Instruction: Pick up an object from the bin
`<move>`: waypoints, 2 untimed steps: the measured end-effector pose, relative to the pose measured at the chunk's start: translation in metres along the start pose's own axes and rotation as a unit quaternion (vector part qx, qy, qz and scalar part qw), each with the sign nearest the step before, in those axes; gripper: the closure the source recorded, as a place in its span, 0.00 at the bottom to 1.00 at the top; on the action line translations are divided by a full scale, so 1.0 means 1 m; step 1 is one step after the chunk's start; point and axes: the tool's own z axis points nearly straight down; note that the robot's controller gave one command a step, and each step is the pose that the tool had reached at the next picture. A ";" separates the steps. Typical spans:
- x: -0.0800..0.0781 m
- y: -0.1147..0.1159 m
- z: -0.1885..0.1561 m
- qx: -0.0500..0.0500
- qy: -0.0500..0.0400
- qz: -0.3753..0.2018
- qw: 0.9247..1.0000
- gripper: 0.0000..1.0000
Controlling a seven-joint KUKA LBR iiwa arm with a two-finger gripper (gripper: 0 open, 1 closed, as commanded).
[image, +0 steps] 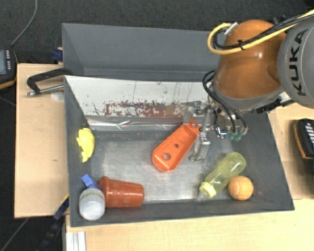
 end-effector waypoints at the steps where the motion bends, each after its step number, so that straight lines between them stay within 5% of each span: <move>1: -0.001 0.000 -0.003 0.000 -0.003 0.000 1.000 0.00; 2: -0.001 0.030 0.008 0.000 -0.001 -0.007 1.000 0.00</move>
Offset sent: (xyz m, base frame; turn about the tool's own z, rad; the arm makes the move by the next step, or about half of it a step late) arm 0.0002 0.0374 -0.0124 -0.0177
